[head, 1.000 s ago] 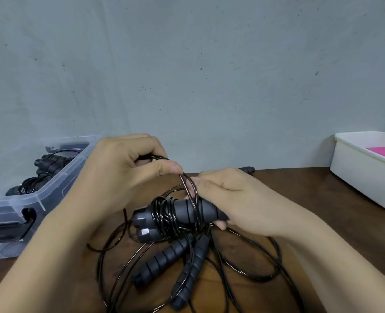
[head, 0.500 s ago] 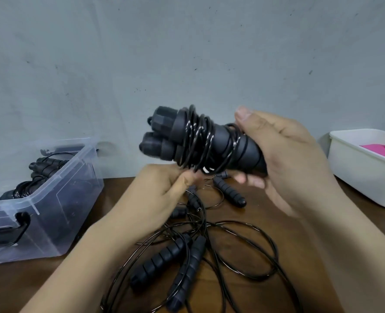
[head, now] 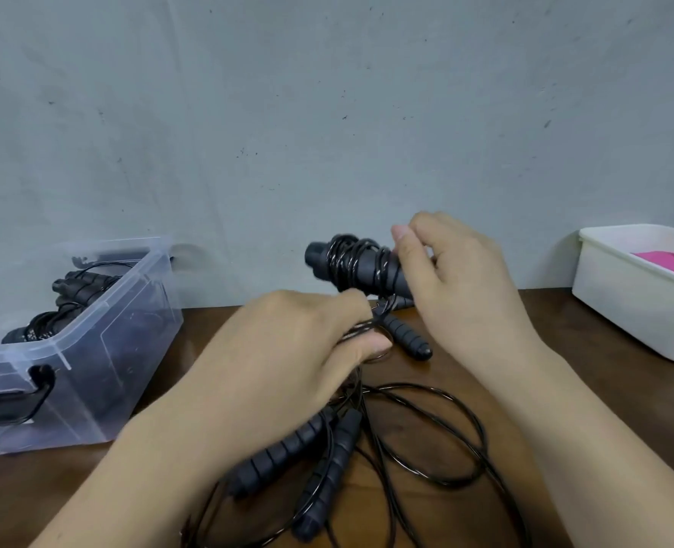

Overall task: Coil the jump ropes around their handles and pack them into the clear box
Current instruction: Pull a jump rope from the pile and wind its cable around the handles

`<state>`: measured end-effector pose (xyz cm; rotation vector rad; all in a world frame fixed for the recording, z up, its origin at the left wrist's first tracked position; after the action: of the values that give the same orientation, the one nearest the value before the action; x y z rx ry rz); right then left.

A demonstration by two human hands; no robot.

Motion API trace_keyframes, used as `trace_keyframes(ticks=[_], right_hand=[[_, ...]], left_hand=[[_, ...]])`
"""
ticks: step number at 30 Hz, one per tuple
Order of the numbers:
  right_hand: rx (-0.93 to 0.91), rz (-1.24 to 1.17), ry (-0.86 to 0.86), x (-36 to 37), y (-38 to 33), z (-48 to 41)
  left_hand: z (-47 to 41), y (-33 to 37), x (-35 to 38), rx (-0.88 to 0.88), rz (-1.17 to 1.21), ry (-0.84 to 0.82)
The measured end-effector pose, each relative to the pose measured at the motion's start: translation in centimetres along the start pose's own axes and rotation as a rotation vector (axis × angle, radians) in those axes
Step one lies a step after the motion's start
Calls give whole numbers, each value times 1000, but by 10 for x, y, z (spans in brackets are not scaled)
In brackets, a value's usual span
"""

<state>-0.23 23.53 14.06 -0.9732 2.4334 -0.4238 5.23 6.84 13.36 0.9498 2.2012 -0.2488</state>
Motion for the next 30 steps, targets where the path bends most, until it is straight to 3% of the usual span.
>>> trace_keyframes(ticks=[4, 11, 16, 18, 22, 24, 30], right_hand=[[-36, -18, -200, 28, -16, 18], [-51, -137, -451, 35, -51, 41], [157, -442, -598, 15, -59, 42], [258, -582, -554, 11, -55, 36], [444, -766, -301, 1, -39, 22], [539, -854, -206, -1, -35, 19], [624, -886, 39, 0, -19, 15]], left_hand=[[-3, -16, -27, 5, 8, 132], [-1, -48, -40, -291, 427, 142], [2, -76, -15, -408, 711, 84], [7, -77, -2, -505, 817, 87], [17, -76, 18, -602, 433, 92], [14, -65, 24, -640, 409, 85], [9, -44, 57, -638, 836, 66]])
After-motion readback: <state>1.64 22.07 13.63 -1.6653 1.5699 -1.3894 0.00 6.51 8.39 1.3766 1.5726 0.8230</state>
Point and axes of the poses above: each hand's wrist, its own z-axis away from the middle knuckle, its own x-axis out of the palm, y = z × x, the point moved 7 cm from there along -z, towards the middle knuckle, and after that the axes turned 12 degrees about y, right-handed, at the moved point
